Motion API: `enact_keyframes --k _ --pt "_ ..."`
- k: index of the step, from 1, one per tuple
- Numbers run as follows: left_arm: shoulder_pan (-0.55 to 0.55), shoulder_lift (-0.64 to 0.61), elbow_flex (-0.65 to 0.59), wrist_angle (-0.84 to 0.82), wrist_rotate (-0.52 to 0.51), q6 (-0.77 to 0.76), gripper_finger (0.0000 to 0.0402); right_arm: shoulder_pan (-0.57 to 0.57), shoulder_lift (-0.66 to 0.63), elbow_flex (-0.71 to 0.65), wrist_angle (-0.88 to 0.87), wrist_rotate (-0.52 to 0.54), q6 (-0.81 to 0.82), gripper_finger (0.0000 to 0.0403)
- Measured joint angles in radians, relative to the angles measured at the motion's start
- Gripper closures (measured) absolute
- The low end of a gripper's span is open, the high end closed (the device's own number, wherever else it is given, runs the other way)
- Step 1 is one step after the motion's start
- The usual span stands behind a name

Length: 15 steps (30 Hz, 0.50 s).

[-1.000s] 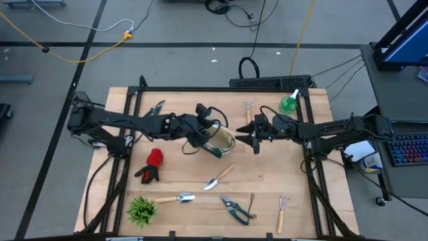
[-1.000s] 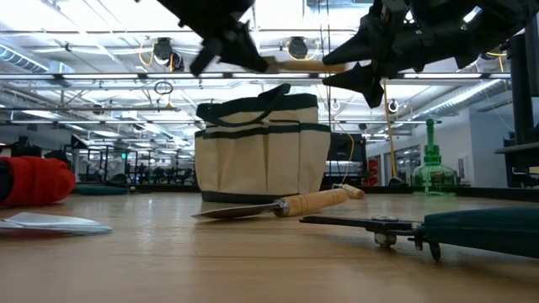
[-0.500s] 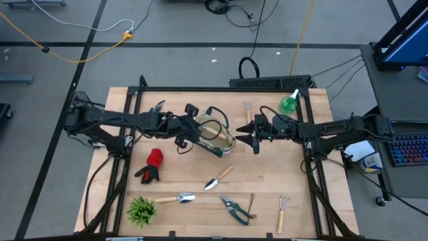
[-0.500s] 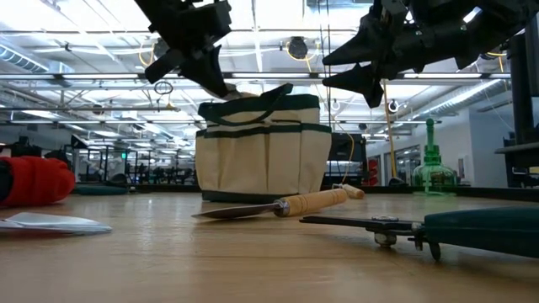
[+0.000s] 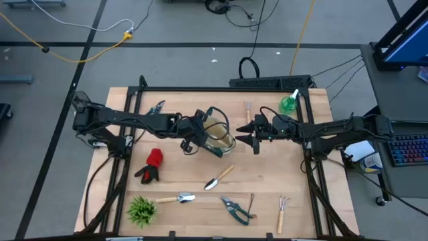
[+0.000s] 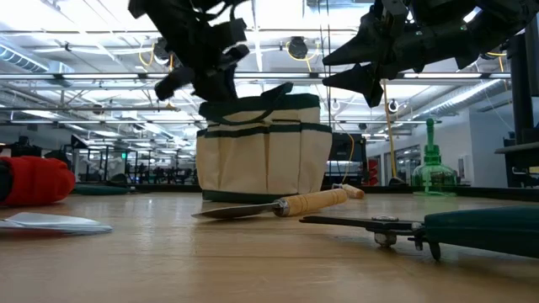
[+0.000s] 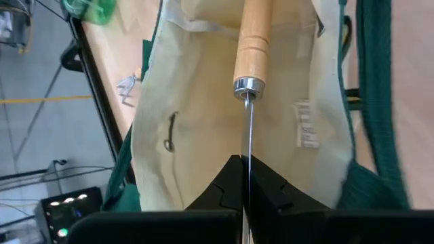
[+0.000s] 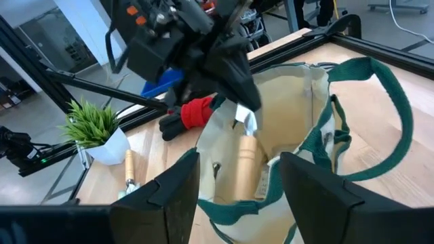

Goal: Pick & Place Garden tools in Gardening bag
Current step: Put the top brown trowel into the gardening bag

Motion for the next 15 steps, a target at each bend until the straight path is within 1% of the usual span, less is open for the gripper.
enact_keyframes --k 6,8,12,15 --pt "0.027 0.026 0.0 0.061 0.009 0.052 0.04 0.0 0.0 0.0 0.0 0.0 0.0 0.0208" --pt "0.041 0.024 0.0 0.075 0.054 0.05 0.04 0.0 0.0 0.0 0.0 0.0 0.0 0.0207" --pt "0.071 0.025 0.0 0.059 0.202 -0.006 0.04 0.0 0.0 0.0 0.0 0.001 -0.003 0.0208" --pt "0.085 0.04 0.0 0.037 0.237 -0.038 0.04 0.0 0.0 0.0 0.0 0.001 -0.033 0.021"
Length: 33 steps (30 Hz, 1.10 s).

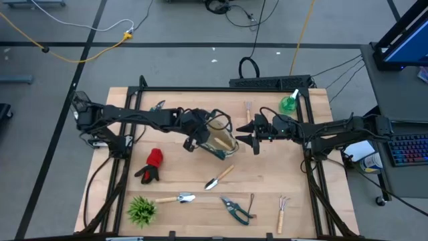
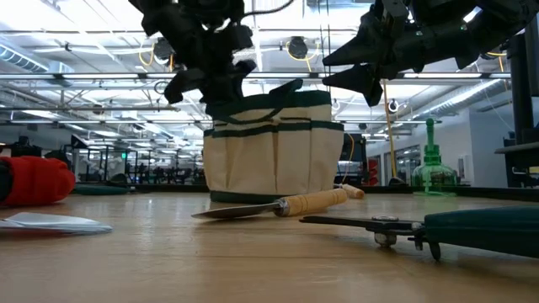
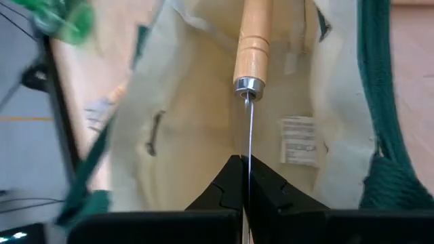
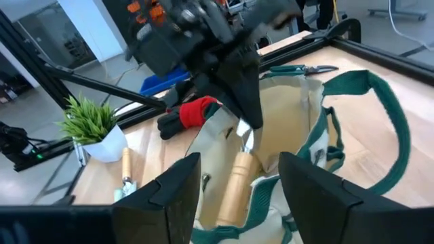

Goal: Pick & Place Garden tools in Gardening bag
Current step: Put the top brown trowel into the gardening bag, then put the top brown hand rake into the gardening bag

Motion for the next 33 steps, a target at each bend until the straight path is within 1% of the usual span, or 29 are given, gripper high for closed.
enact_keyframes --k 2,7,16,19,24,26,33 --pt "0.011 0.006 0.0 -0.042 0.001 -0.007 0.04 0.0 0.0 0.0 0.0 0.0 -0.016 0.0211" --pt "0.037 0.049 0.0 -0.058 0.001 -0.031 0.0395 0.0 0.0 0.0 0.002 0.0 -0.02 0.0209" --pt "0.052 0.143 0.001 -0.012 0.0 -0.042 0.0394 0.0 0.0 0.0 -0.002 0.0 -0.02 0.0213" --pt "0.051 0.145 0.001 -0.005 -0.002 -0.053 0.0374 0.0 0.0 0.0 -0.005 0.007 -0.02 0.021" --pt "0.051 0.143 0.001 -0.006 -0.005 -0.096 0.0334 0.0 0.0 0.0 -0.016 0.082 -0.067 0.0205" --pt "0.051 0.143 0.001 -0.006 -0.004 -0.095 0.0322 0.0 0.0 0.0 -0.02 0.083 -0.075 0.0204" --pt "0.051 0.143 0.001 0.009 -0.01 -0.091 0.0301 0.0 0.0 0.0 -0.063 0.084 -0.076 0.0204"
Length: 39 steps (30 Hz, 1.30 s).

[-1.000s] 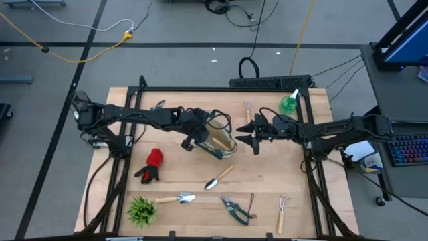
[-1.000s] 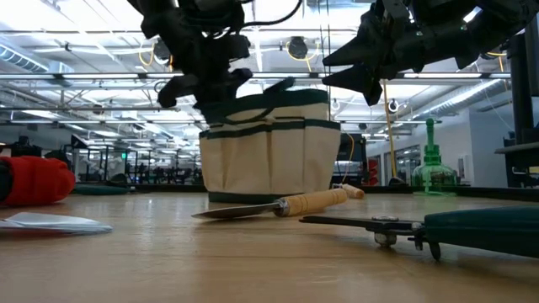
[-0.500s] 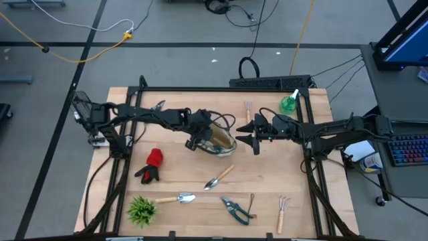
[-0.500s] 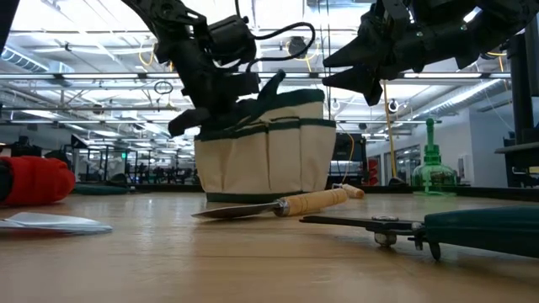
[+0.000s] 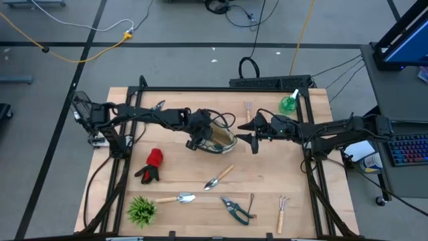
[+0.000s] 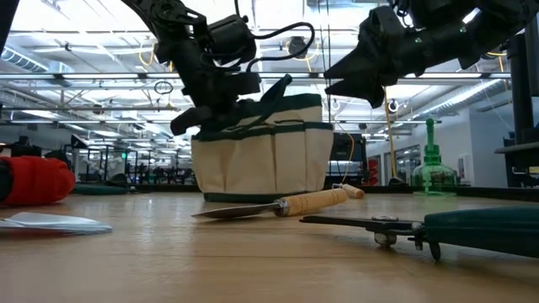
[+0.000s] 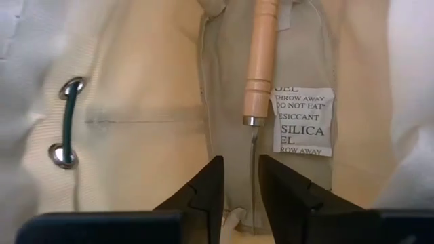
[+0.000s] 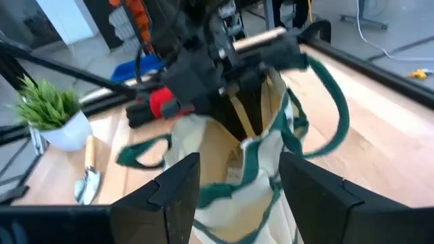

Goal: Pick & Place Garden tools in Gardening bag
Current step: Put the top brown hand rake into the gardening bag

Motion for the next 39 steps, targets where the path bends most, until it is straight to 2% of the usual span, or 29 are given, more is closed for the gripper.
enact_keyframes --k 3,8,11,39 --pt "-0.001 0.0 -0.001 0.023 -0.015 0.005 0.0294 -0.005 0.005 0.0 -0.032 0.048 -0.022 0.0204" --pt "-0.001 0.0 -0.001 0.048 -0.018 0.008 0.0289 -0.007 0.032 0.0 -0.072 0.261 -0.074 0.0204" --pt "-0.001 0.0 -0.001 0.048 -0.018 0.007 0.0289 -0.015 0.05 0.0 -0.072 0.309 -0.079 0.0204" --pt "-0.007 0.0 -0.001 0.099 -0.02 0.011 0.0289 -0.212 0.308 0.0 -0.033 0.316 -0.039 0.0215"
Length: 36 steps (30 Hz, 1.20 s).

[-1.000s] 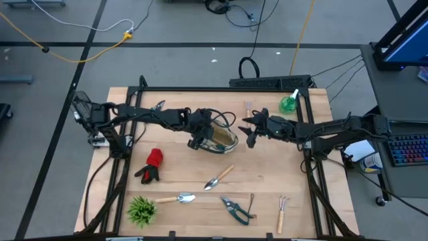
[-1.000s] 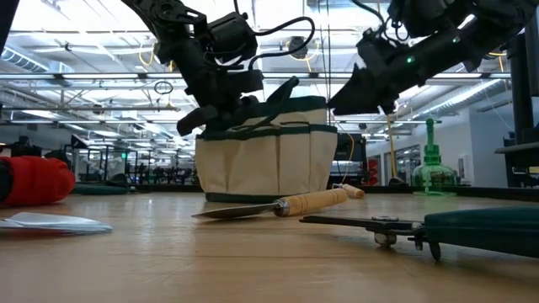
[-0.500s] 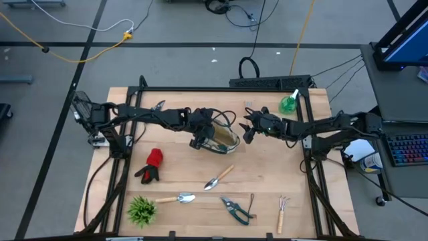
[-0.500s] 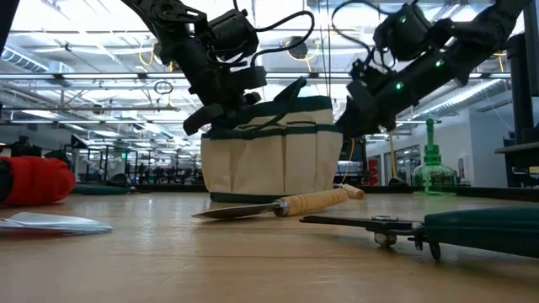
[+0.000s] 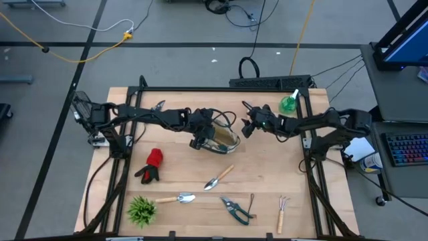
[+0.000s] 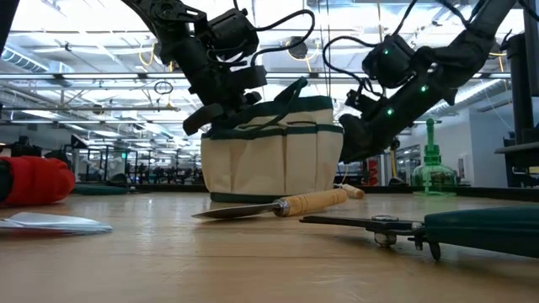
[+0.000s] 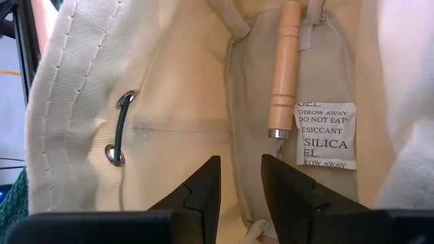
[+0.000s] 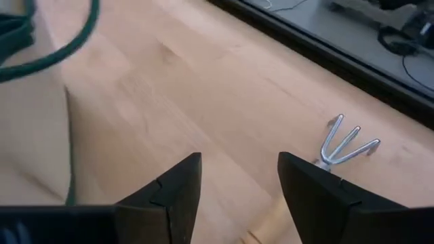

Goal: Pick & Place Garden tools in Gardening bag
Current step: Put the top brown hand rake into the gardening bag

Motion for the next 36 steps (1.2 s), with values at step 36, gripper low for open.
enact_keyframes --k 36 --pt "0.0 0.0 0.0 0.004 0.0 -0.003 0.0289 -0.104 0.067 -0.033 -0.008 0.051 0.129 0.0219"
